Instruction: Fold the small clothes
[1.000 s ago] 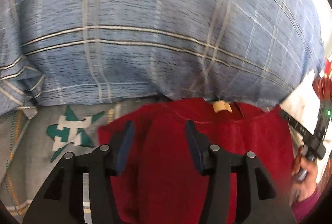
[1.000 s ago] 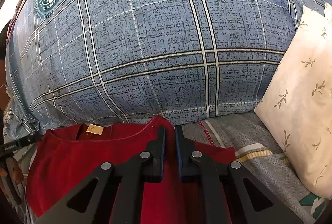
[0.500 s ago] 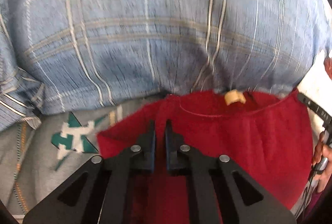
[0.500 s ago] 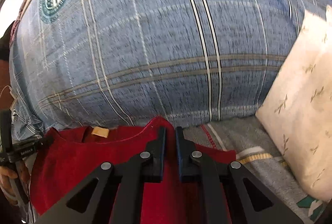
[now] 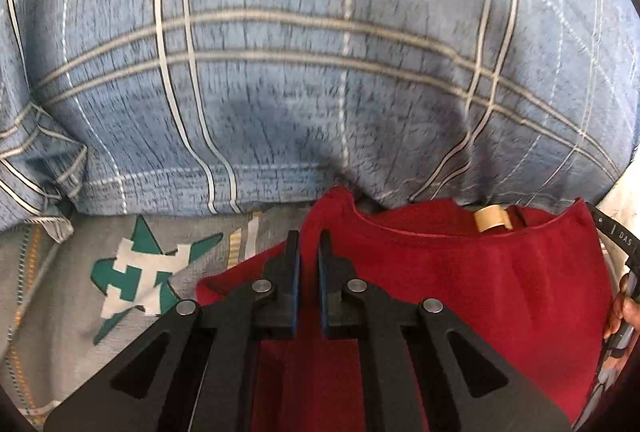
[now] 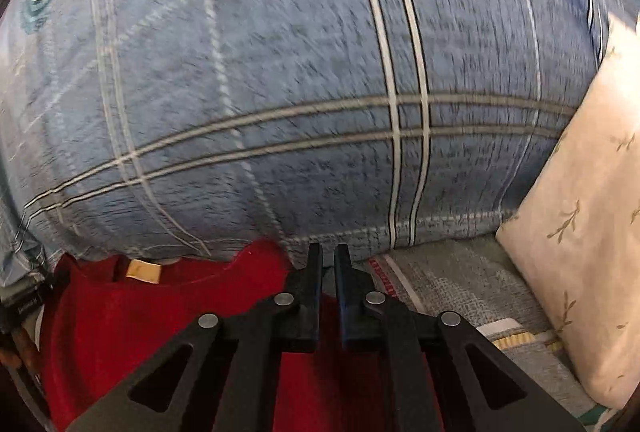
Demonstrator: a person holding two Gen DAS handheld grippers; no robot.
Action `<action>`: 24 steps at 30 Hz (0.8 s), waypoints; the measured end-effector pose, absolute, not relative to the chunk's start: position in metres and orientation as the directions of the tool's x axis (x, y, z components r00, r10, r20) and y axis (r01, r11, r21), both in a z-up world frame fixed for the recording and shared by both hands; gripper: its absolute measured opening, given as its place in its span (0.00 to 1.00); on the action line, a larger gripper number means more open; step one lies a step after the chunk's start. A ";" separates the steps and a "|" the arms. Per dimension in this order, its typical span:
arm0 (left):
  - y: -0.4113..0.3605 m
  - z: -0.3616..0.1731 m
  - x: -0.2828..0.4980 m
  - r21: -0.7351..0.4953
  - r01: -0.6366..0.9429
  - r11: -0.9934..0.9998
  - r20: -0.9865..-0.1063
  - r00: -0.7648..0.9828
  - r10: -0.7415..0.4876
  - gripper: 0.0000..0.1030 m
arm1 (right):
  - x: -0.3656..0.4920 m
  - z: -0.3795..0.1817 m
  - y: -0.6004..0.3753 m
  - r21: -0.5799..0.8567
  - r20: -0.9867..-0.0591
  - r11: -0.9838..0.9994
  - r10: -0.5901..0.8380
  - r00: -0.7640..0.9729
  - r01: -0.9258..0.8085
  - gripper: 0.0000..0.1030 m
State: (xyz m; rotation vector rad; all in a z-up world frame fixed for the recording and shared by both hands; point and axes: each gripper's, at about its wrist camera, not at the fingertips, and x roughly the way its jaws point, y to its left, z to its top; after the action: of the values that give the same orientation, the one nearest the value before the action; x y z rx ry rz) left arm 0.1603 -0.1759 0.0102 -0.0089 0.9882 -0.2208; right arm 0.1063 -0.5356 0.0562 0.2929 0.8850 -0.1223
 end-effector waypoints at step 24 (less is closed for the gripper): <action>-0.149 0.009 0.035 -0.049 0.236 0.970 -0.829 0.532 -0.171 0.64 | 0.087 0.043 -0.516 0.150 -0.830 0.979 0.050 0.555 0.135 0.16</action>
State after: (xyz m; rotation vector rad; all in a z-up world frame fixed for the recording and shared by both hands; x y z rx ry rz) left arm 0.0348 -0.1493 0.0092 0.0719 0.9807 -0.2432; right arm 0.0873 -0.5158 0.0426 0.2057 0.9827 -0.0507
